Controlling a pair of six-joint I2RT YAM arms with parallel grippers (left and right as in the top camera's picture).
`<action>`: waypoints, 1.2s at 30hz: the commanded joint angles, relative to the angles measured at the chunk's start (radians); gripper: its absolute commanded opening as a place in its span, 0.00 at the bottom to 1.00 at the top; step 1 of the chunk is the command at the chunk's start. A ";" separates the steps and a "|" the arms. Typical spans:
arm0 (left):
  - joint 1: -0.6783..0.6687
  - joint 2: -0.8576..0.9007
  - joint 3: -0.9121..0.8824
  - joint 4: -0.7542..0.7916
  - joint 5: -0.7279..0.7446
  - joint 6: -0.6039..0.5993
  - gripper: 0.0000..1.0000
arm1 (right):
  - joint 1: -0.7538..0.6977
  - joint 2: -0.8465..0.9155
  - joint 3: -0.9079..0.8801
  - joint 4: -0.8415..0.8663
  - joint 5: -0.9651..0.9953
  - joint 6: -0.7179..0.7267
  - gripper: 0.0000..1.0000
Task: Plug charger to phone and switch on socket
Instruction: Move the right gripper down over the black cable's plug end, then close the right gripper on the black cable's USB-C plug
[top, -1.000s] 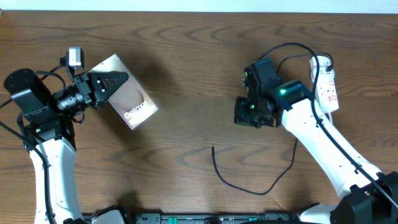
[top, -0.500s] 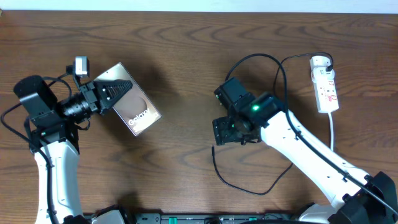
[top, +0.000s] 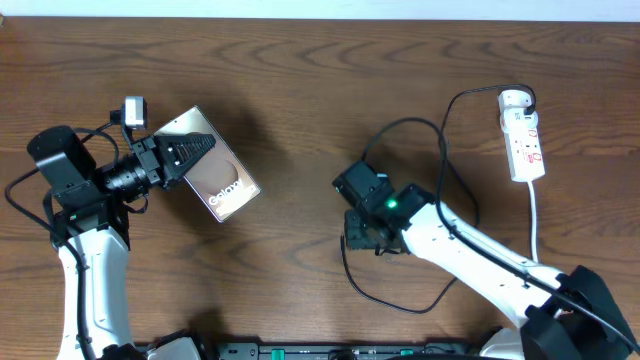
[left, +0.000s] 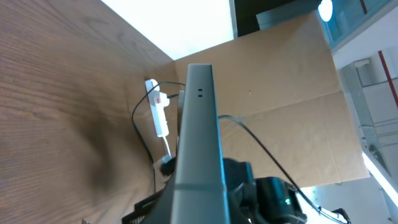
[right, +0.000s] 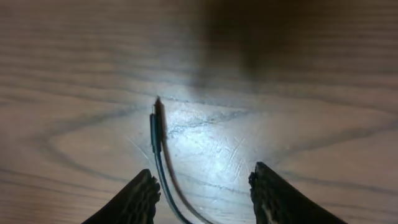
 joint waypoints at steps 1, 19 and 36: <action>0.002 -0.002 0.005 0.005 0.031 0.018 0.07 | 0.038 0.031 -0.021 0.014 -0.008 0.035 0.49; 0.002 -0.002 0.005 0.005 0.031 0.042 0.07 | 0.104 0.171 -0.020 0.081 -0.004 0.055 0.42; 0.002 -0.002 0.005 0.005 0.031 0.055 0.07 | 0.105 0.176 -0.020 0.112 0.019 0.073 0.40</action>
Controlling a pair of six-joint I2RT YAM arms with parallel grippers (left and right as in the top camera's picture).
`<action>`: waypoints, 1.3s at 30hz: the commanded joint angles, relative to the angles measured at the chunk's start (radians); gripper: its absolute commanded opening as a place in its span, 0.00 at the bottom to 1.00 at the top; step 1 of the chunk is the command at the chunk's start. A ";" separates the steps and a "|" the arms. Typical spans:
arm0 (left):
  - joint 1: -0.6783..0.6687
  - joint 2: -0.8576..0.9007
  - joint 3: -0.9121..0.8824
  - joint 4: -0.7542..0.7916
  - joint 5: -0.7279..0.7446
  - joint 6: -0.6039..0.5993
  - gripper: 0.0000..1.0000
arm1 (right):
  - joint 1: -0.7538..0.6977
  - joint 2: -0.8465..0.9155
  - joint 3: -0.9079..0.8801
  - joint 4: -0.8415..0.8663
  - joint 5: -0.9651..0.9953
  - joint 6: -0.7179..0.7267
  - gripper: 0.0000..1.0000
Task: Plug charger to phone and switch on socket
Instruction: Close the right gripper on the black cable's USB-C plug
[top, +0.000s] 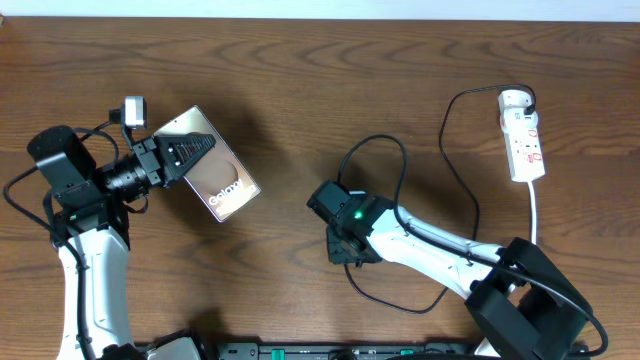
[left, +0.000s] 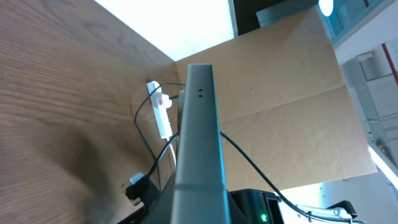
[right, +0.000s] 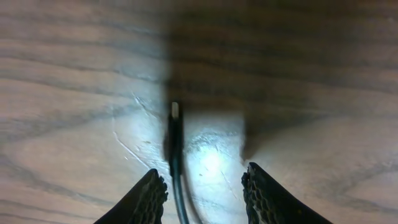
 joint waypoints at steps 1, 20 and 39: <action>0.002 -0.002 0.005 0.005 0.031 0.013 0.07 | 0.005 0.008 -0.005 0.005 0.020 0.021 0.40; 0.002 -0.002 0.005 0.005 0.031 0.013 0.07 | 0.023 0.056 -0.005 0.041 -0.004 0.021 0.34; 0.002 -0.002 0.005 0.005 0.031 0.013 0.08 | 0.008 0.056 -0.005 0.044 -0.036 0.021 0.19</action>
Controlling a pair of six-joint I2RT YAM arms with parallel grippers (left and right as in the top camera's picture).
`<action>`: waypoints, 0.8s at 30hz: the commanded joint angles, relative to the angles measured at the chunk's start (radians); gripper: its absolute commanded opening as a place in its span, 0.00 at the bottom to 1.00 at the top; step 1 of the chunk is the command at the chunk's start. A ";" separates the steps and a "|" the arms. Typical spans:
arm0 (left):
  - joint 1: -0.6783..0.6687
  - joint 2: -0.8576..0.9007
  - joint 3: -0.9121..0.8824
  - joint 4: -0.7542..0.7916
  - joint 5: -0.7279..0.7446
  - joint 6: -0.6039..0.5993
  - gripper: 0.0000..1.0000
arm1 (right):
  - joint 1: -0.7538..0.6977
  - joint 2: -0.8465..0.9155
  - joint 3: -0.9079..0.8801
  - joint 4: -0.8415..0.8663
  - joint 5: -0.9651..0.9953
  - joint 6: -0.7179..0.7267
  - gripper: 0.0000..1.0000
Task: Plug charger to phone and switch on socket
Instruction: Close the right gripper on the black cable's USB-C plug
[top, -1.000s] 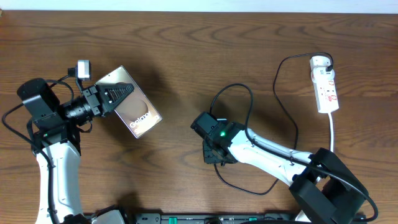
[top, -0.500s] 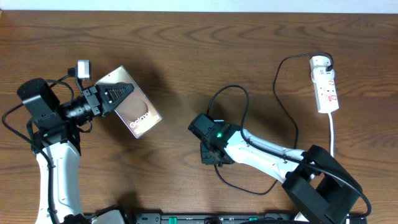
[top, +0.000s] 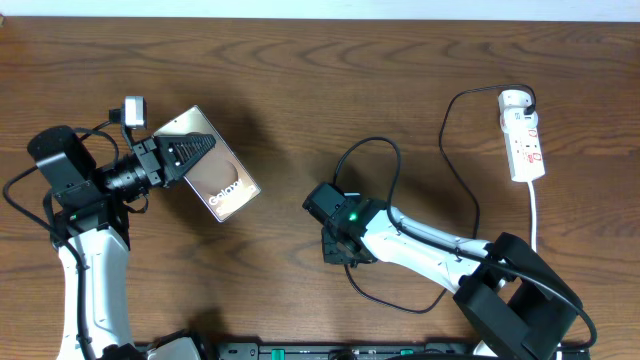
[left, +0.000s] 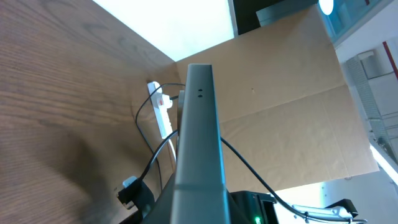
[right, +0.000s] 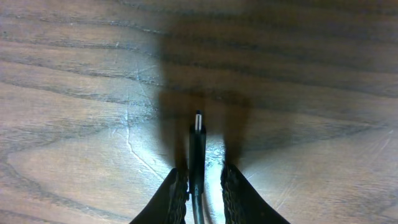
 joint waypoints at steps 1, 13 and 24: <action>0.002 -0.002 0.005 0.005 0.031 0.006 0.07 | -0.005 0.018 -0.005 0.002 -0.021 0.004 0.19; 0.002 -0.002 0.005 0.005 0.031 0.006 0.07 | -0.048 0.067 -0.005 0.005 -0.095 -0.001 0.15; 0.002 -0.002 -0.002 0.005 0.031 0.007 0.07 | -0.050 0.071 -0.003 0.016 -0.098 -0.016 0.16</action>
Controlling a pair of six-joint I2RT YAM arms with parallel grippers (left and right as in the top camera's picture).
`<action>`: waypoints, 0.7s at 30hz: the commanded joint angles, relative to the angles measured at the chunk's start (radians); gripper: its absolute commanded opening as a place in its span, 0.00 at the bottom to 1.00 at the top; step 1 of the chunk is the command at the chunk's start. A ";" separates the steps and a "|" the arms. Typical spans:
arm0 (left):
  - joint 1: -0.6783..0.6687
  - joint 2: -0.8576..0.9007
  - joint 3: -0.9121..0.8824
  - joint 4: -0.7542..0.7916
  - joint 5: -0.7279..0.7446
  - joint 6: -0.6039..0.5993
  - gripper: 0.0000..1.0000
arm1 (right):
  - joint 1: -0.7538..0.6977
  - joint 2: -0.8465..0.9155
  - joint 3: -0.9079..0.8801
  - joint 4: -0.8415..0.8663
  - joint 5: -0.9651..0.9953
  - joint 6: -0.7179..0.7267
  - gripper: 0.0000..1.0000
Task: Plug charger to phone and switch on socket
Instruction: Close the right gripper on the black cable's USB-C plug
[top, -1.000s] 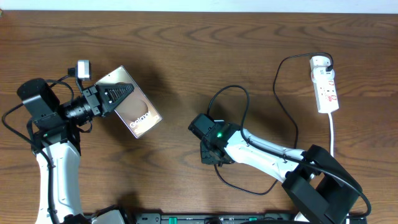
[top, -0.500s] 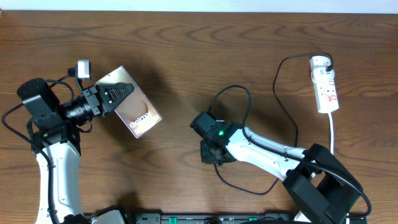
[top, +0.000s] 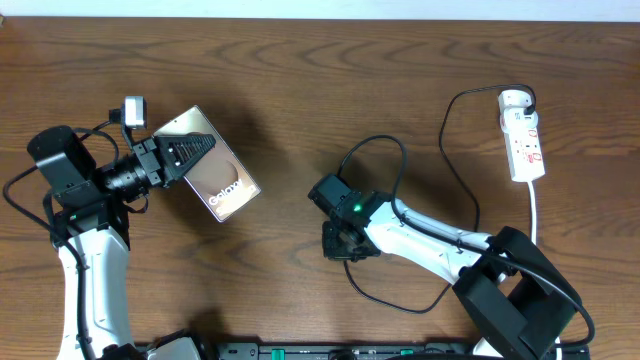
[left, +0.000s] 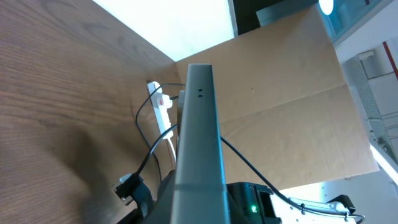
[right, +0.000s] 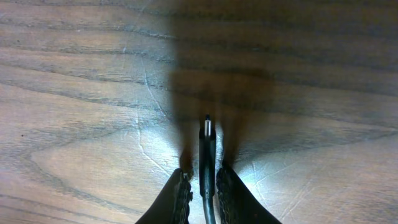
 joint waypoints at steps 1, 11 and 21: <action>0.002 -0.002 -0.003 0.005 0.031 0.007 0.08 | -0.003 0.053 -0.017 0.017 0.001 -0.020 0.16; 0.002 -0.002 -0.005 0.005 0.031 0.007 0.07 | -0.003 0.053 -0.016 0.028 0.010 -0.032 0.15; 0.002 -0.002 -0.005 0.005 0.031 0.007 0.07 | -0.005 0.053 -0.016 0.027 0.013 -0.032 0.11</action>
